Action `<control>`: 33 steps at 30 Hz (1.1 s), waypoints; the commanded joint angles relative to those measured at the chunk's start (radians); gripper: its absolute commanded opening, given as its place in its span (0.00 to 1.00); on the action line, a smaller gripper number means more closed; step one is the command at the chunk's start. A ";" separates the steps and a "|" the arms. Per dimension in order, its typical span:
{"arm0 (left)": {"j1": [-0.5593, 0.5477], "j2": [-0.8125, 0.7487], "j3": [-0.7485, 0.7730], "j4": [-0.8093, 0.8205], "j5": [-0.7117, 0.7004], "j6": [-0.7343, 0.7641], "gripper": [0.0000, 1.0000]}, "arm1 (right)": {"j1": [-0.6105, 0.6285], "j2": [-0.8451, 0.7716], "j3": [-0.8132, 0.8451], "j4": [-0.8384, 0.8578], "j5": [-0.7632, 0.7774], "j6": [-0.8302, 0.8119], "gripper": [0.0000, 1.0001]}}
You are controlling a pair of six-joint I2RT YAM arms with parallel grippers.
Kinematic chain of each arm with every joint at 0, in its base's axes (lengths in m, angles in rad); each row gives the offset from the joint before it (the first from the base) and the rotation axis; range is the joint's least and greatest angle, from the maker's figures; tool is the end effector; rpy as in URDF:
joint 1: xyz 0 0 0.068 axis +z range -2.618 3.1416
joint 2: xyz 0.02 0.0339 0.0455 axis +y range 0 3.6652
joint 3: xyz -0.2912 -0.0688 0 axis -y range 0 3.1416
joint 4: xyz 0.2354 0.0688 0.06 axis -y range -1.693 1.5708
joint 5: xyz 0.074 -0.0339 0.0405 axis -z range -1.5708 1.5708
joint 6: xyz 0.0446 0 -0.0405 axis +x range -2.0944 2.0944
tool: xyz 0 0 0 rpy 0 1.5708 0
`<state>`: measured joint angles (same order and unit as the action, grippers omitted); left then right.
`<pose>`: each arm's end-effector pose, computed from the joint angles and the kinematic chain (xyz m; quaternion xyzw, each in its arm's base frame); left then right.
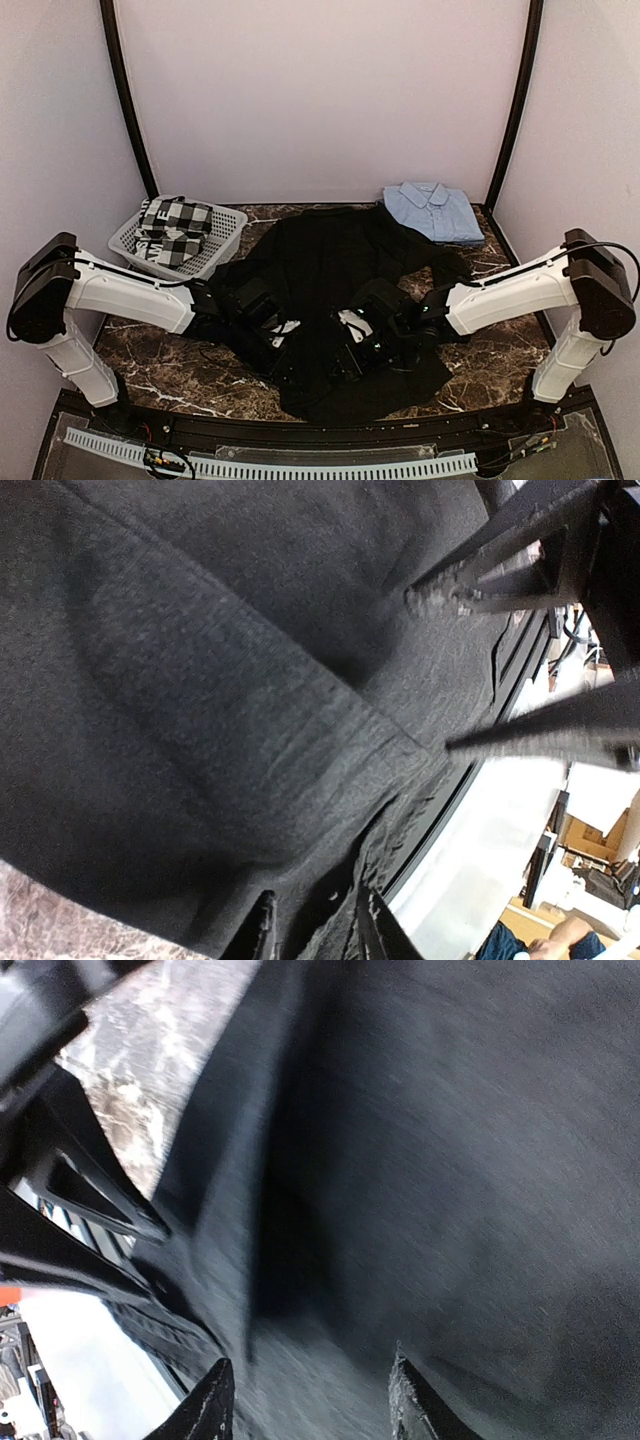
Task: Fold and stack the long sleeve shirts
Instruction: Flatten out the crumpled shirt at the center of the board.
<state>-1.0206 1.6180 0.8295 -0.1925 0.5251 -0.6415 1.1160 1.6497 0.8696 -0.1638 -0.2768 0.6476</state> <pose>0.1403 -0.2716 0.1861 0.2482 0.8933 -0.3747 0.0058 0.1301 0.2938 0.1862 -0.2600 0.9066 0.3192 0.0929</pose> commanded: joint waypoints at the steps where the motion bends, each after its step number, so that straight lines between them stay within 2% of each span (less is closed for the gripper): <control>1: -0.006 -0.048 -0.028 0.001 -0.040 -0.014 0.27 | 0.027 0.044 0.063 0.043 -0.012 -0.011 0.49; 7: -0.006 -0.076 -0.038 -0.013 -0.068 -0.022 0.27 | 0.046 0.088 0.098 0.055 -0.026 -0.007 0.47; 10: -0.004 -0.100 -0.035 -0.031 -0.100 -0.031 0.26 | 0.055 0.098 0.109 0.056 -0.040 -0.004 0.41; 13: -0.003 -0.136 -0.020 -0.085 -0.212 -0.063 0.26 | 0.072 0.108 0.128 0.057 -0.052 -0.002 0.29; 17: 0.030 -0.215 0.023 -0.202 -0.401 -0.107 0.25 | 0.101 0.123 0.170 0.060 -0.070 -0.005 0.00; 20: 0.111 -0.289 0.033 -0.244 -0.472 -0.113 0.23 | 0.128 0.139 0.226 0.059 -0.080 -0.016 0.00; 24: 0.229 -0.334 0.037 -0.235 -0.450 -0.073 0.23 | 0.149 0.203 0.322 0.069 -0.124 -0.041 0.00; 33: 0.367 -0.191 0.166 -0.195 -0.352 0.021 0.22 | 0.176 0.409 0.533 0.045 -0.262 -0.115 0.00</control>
<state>-0.6907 1.3636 0.9337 -0.3950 0.1223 -0.6765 1.2755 1.9945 1.3331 -0.1070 -0.4500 0.5896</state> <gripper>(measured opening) 0.226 0.003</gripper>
